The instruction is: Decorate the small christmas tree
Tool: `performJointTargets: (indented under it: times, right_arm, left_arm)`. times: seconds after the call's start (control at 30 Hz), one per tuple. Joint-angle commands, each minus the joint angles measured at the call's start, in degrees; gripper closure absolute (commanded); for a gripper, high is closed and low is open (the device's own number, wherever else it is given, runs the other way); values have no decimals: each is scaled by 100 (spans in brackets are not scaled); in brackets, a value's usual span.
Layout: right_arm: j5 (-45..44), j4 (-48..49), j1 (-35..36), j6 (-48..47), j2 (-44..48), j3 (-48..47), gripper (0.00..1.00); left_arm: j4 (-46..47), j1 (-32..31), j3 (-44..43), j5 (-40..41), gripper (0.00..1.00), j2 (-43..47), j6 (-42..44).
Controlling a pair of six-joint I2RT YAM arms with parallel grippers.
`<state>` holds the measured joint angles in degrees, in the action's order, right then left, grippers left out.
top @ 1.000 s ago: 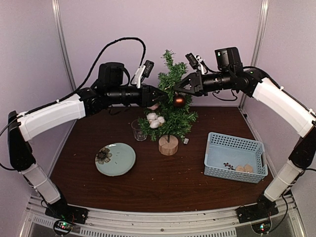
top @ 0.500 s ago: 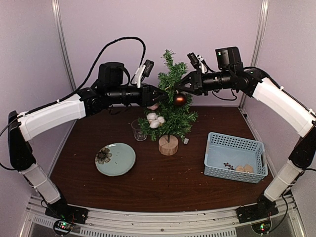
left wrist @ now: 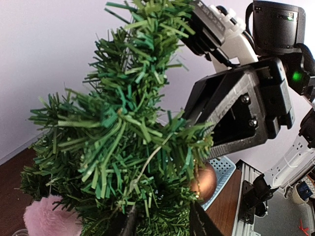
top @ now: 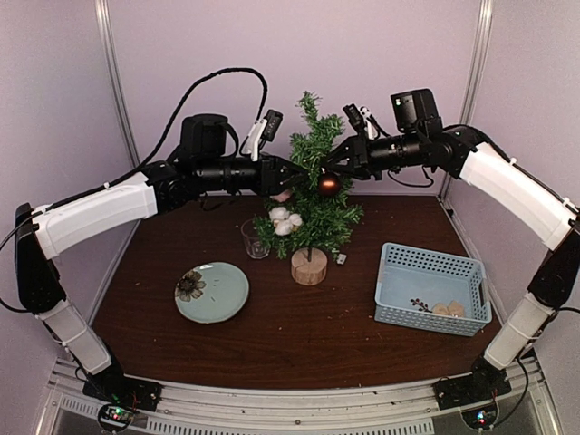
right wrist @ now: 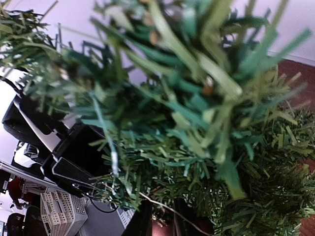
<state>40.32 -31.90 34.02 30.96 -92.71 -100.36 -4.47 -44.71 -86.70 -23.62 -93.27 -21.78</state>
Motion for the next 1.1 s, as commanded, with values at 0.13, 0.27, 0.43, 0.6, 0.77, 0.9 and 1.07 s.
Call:
performJointTargets:
  times: [0.13,0.27,0.43,0.6,0.77,0.9,1.07]
  right_arm:
    - [-4,-17,-18,-156,162,68,84]
    - [102,326,-9,-121,325,200,77]
    - [201,494,-11,-103,446,217,65]
    - [217,422,-12,-147,579,329,55]
    - [273,320,-74,-161,824,607,47]
    - [462,424,-253,-56,1162,995,41]
    - [690,694,-795,382,1739,1718,38]
  left_arm:
    - [234,24,-97,-71,64,37,16]
    - [240,24,-87,-112,64,55,38]
    - [234,28,25,-116,61,190,81]
    - [182,25,311,8,54,489,194]
    - [71,24,626,81,48,837,276]
    - [-81,45,998,234,46,1158,265]
    - [-132,228,1983,637,48,1789,-262]
